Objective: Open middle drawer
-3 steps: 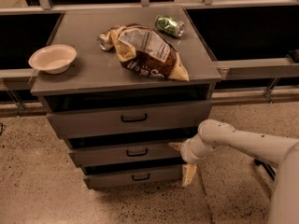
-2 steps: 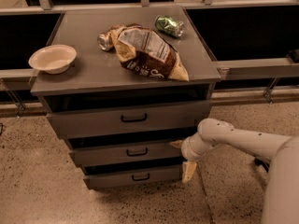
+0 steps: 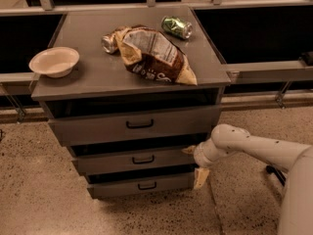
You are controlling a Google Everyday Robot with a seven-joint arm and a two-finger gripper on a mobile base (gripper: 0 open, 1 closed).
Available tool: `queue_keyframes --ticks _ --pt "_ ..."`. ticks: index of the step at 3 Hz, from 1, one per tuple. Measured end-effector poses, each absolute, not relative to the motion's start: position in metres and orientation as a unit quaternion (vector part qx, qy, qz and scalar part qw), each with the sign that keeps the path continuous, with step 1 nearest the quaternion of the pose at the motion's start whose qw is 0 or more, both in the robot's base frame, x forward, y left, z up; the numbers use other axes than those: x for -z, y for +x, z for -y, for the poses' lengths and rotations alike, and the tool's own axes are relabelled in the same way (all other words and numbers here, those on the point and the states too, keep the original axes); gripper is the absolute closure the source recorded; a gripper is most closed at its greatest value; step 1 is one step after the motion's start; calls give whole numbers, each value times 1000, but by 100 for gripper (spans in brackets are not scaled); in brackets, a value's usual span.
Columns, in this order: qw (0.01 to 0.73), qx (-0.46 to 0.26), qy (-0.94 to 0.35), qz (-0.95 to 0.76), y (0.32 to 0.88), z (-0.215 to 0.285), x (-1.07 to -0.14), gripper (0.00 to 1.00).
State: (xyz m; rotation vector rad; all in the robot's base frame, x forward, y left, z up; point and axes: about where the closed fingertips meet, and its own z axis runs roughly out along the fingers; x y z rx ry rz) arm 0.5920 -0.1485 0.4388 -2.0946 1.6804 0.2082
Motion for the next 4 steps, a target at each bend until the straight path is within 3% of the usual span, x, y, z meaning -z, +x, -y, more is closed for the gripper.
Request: queue_keyframes --ticks 2,4 --pt "261 -55 -753 -601 581 164 -473 0" --pt "243 -58 -761 -598 604 148 -448 2"
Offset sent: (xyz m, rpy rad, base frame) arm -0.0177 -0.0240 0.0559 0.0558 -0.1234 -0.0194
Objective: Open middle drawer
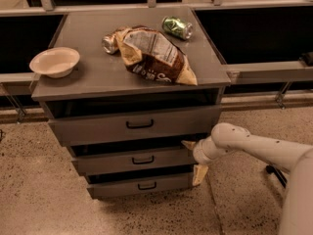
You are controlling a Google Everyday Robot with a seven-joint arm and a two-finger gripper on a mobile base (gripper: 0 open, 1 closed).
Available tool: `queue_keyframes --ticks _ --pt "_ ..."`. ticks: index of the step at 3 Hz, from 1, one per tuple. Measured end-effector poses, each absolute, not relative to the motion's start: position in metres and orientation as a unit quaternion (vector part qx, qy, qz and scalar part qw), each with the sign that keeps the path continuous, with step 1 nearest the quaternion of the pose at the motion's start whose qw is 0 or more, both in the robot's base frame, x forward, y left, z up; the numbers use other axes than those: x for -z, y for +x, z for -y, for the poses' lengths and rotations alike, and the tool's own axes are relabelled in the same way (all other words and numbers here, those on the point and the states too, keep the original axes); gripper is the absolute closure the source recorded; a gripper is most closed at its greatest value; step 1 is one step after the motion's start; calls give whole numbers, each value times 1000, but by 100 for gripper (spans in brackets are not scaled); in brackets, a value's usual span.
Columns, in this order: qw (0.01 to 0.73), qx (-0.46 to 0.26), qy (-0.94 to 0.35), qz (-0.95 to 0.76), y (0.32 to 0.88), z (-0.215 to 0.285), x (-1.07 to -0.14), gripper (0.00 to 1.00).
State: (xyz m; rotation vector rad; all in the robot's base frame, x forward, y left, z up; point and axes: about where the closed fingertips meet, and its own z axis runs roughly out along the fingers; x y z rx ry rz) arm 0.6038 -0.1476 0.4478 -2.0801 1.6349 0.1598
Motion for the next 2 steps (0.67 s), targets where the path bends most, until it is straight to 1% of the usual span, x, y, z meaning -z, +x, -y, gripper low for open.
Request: queue_keyframes --ticks 1,2 --pt "227 -64 -763 -602 612 141 -430 16" --pt "216 -71 -766 -601 611 138 -428 34"
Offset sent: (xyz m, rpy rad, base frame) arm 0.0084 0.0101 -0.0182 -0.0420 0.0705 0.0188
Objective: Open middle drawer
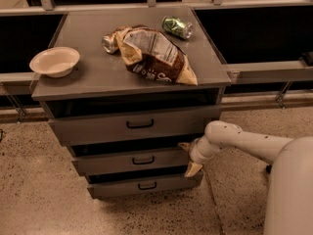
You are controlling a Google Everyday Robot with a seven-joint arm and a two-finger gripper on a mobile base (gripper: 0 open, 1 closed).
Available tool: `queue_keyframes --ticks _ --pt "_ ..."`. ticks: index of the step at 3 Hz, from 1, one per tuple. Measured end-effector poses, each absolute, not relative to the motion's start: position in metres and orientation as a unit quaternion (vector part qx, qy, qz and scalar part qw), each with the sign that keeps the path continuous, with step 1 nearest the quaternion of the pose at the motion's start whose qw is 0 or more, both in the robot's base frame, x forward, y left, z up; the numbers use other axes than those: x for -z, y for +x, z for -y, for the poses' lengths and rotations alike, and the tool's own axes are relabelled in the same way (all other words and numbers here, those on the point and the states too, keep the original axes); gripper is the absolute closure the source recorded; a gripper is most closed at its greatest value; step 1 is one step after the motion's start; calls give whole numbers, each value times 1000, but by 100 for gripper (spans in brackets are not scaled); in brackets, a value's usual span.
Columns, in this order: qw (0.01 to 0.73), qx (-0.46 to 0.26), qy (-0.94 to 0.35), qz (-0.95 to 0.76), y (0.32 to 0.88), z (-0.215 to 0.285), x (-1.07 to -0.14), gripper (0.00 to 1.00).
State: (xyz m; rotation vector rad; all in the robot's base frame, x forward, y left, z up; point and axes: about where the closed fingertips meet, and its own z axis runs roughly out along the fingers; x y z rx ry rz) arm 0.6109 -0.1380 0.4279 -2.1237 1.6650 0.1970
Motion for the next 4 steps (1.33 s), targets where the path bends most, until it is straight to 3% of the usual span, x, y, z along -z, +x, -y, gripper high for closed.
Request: queue_keyframes --ticks 1,2,3,4 --pt "211 -76 -770 -597 606 139 -432 42" --pt "211 -76 -770 -597 606 138 -436 37" --pt "211 -76 -770 -597 606 138 -436 14" --pt "212 -79 -767 -600 606 140 -434 0"
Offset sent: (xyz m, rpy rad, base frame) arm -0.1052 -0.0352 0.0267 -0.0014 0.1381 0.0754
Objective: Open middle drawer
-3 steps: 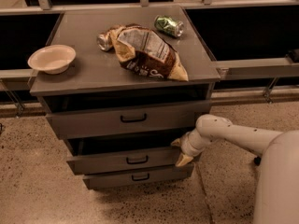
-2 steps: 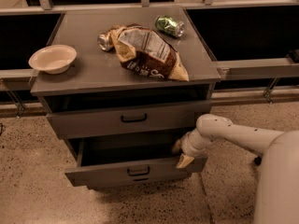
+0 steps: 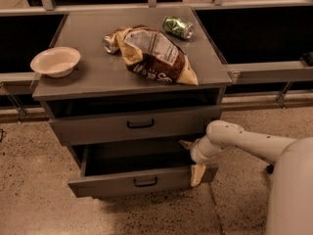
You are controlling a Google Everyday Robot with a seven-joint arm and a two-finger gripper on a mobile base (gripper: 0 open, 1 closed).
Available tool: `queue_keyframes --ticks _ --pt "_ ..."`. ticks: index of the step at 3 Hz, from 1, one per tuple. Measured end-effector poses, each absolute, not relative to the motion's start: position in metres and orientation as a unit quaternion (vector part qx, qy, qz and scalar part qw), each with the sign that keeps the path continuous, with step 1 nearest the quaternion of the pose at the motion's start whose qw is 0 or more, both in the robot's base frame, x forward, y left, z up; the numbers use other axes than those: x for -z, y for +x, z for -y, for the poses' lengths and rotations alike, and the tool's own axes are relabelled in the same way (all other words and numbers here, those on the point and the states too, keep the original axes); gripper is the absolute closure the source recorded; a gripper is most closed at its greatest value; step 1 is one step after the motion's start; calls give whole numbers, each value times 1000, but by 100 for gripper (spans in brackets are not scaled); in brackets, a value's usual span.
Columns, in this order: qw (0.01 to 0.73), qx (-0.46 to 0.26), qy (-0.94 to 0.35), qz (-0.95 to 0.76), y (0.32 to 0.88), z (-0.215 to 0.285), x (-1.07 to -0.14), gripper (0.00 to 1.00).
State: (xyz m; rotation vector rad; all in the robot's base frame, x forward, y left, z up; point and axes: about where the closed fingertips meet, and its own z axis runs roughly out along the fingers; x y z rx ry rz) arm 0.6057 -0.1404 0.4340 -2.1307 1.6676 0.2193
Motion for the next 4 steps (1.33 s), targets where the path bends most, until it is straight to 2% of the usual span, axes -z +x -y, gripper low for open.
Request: queue_keyframes --ticks 1,2,3,4 --pt "214 -88 -759 -609 604 146 -428 0" --pt "203 -123 -751 -616 571 146 -426 18" --pt "193 -148 -740 -627 537 148 -425 32" --pt "185 -162 -733 -634 509 152 -429 32"
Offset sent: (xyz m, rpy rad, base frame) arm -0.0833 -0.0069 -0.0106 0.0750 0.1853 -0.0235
